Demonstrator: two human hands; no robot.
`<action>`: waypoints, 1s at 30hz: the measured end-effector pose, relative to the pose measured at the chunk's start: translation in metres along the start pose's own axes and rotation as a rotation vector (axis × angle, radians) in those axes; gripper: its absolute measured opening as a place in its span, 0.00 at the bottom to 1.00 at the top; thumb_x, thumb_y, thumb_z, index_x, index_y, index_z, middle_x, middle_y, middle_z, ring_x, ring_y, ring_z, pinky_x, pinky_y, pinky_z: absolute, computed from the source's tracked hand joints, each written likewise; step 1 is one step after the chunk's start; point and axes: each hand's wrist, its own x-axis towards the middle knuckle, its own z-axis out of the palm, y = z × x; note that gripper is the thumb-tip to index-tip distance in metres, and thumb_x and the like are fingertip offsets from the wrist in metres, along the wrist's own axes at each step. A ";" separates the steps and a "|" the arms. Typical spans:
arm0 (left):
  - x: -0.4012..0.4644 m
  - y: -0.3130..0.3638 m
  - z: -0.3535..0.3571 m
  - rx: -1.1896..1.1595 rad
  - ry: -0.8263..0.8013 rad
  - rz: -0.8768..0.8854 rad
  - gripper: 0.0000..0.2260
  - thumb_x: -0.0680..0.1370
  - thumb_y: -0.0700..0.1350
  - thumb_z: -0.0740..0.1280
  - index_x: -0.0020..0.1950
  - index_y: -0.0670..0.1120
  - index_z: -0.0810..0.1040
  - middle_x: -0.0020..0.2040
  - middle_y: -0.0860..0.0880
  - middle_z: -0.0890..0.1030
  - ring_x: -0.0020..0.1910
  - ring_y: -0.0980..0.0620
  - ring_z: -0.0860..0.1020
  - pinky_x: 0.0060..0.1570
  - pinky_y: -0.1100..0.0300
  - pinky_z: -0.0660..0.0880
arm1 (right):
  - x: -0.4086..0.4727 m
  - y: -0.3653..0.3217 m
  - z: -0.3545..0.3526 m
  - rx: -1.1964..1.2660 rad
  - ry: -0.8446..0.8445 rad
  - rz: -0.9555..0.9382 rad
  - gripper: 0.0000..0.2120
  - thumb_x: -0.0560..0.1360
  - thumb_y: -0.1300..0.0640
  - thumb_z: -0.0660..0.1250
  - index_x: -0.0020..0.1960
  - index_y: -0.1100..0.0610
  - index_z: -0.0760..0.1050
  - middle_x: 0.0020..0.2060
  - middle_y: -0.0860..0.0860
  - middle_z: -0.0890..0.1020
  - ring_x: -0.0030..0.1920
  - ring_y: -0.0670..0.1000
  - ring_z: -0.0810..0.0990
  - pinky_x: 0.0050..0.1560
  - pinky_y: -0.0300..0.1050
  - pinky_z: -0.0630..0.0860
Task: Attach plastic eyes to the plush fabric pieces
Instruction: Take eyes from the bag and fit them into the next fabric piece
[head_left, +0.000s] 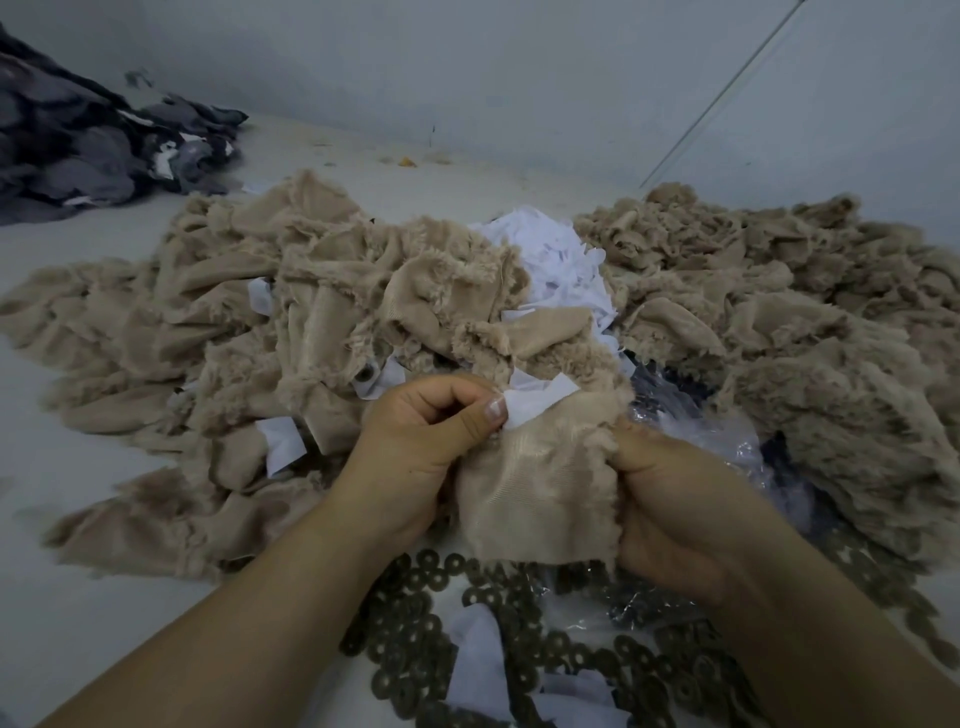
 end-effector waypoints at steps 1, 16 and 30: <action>0.000 0.000 0.000 0.015 -0.003 0.005 0.07 0.66 0.50 0.75 0.36 0.47 0.84 0.40 0.48 0.83 0.40 0.52 0.79 0.43 0.62 0.78 | 0.000 0.002 0.001 -0.009 0.000 -0.001 0.15 0.74 0.67 0.65 0.59 0.66 0.80 0.53 0.63 0.84 0.52 0.61 0.85 0.52 0.53 0.83; -0.003 -0.007 0.004 0.293 -0.004 0.139 0.05 0.68 0.46 0.74 0.37 0.44 0.84 0.39 0.46 0.84 0.39 0.52 0.81 0.42 0.61 0.80 | -0.003 0.011 0.000 -0.824 0.342 -0.477 0.11 0.70 0.69 0.75 0.39 0.54 0.85 0.34 0.49 0.87 0.36 0.51 0.86 0.36 0.45 0.84; -0.004 -0.006 0.001 0.364 -0.031 0.214 0.06 0.70 0.38 0.75 0.41 0.35 0.83 0.40 0.40 0.83 0.41 0.40 0.81 0.44 0.49 0.80 | -0.001 0.018 0.001 -0.769 0.303 -0.581 0.29 0.64 0.36 0.77 0.26 0.59 0.70 0.21 0.48 0.71 0.23 0.46 0.68 0.24 0.39 0.67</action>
